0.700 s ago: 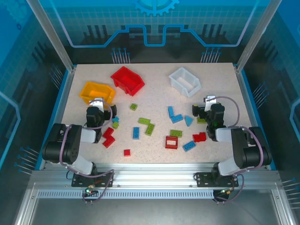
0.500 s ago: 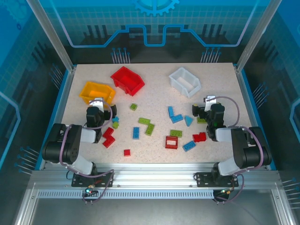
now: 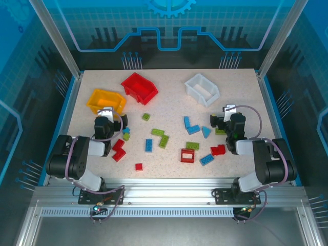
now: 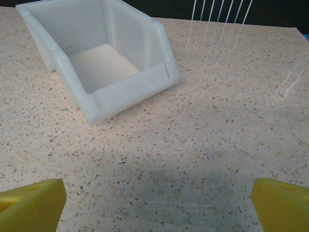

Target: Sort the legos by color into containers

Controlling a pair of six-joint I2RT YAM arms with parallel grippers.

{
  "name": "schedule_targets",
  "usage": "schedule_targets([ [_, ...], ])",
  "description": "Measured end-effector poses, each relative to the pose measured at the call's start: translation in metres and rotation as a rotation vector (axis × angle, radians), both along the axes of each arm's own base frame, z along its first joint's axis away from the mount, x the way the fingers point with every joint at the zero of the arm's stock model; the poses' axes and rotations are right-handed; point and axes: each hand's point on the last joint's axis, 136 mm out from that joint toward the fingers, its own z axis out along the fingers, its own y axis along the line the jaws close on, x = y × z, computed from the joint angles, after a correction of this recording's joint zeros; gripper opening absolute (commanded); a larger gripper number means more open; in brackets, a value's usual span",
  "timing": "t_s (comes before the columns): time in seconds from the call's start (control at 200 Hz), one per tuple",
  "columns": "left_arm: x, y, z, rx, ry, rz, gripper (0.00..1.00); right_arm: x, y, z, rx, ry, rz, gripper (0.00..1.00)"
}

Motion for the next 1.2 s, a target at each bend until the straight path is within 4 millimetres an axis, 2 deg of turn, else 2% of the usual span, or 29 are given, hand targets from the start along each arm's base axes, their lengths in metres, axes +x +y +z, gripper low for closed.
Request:
schedule_targets([
  [0.135, -0.007, -0.003, 0.009, 0.026, -0.025, 0.005, 0.99, -0.003, 0.003, 0.002, -0.019, 0.032, 0.0, 1.0],
  [0.175, -0.014, -0.01, 0.023, 0.053, -0.051, -0.003, 0.99, -0.006, 0.007, 0.011, -0.033, 0.028, 0.003, 1.0],
  [0.205, -0.021, -0.019, 0.039, 0.064, -0.087, -0.023, 0.99, -0.008, 0.012, 0.025, -0.042, 0.007, 0.01, 1.0],
  [0.24, -0.026, -0.031, 0.062, 0.067, -0.138, -0.05, 0.99, -0.012, 0.019, 0.049, -0.047, -0.038, 0.025, 1.0],
  [0.285, -0.034, -0.047, 0.103, 0.057, -0.23, -0.093, 0.99, -0.018, 0.03, 0.086, -0.042, -0.108, 0.048, 1.0],
  [0.345, -0.045, -0.063, 0.16, 0.018, -0.339, -0.135, 0.99, -0.03, 0.041, 0.151, -0.008, -0.229, 0.074, 1.0],
  [0.405, -0.053, -0.065, 0.209, -0.075, -0.392, -0.125, 0.99, -0.046, 0.048, 0.22, 0.069, -0.345, 0.087, 1.0],
  [0.455, -0.058, -0.062, 0.241, -0.162, -0.387, -0.1, 0.99, -0.058, 0.048, 0.266, 0.147, -0.404, 0.092, 1.0],
  [0.505, -0.064, -0.057, 0.265, -0.259, -0.355, -0.056, 0.99, -0.067, 0.047, 0.297, 0.248, -0.422, 0.097, 1.0],
  [0.56, -0.067, -0.049, 0.276, -0.333, -0.314, -0.02, 0.99, -0.072, 0.046, 0.31, 0.34, -0.393, 0.114, 0.98],
  [0.615, -0.067, -0.039, 0.272, -0.398, -0.24, 0.025, 0.99, -0.073, 0.049, 0.3, 0.408, -0.325, 0.134, 0.9],
  [0.69, -0.053, -0.019, 0.249, -0.462, -0.086, 0.133, 0.99, -0.071, 0.064, 0.262, 0.459, -0.153, 0.157, 0.88],
  [0.77, -0.03, -0.002, 0.21, -0.501, 0.111, 0.239, 0.95, -0.071, 0.09, 0.217, 0.448, 0.035, 0.18, 0.88],
  [0.85, -0.015, 0.007, 0.165, -0.529, 0.297, 0.311, 0.92, -0.08, 0.119, 0.189, 0.411, 0.175, 0.232, 0.87],
  [0.935, -0.011, 0.023, 0.121, -0.557, 0.452, 0.406, 0.86, -0.084, 0.138, 0.184, 0.378, 0.237, 0.276, 0.86],
  [1.0, -0.011, 0.037, 0.099, -0.584, 0.524, 0.47, 0.83, -0.082, 0.148, 0.188, 0.362, 0.243, 0.297, 0.87],
  [1.096, -0.004, 0.056, 0.079, -0.622, 0.585, 0.538, 0.8, -0.08, 0.16, 0.192, 0.35, 0.25, 0.325, 0.87],
  [1.201, 0.011, 0.067, 0.063, -0.65, 0.621, 0.57, 0.76, -0.075, 0.166, 0.185, 0.336, 0.278, 0.336, 0.87],
])
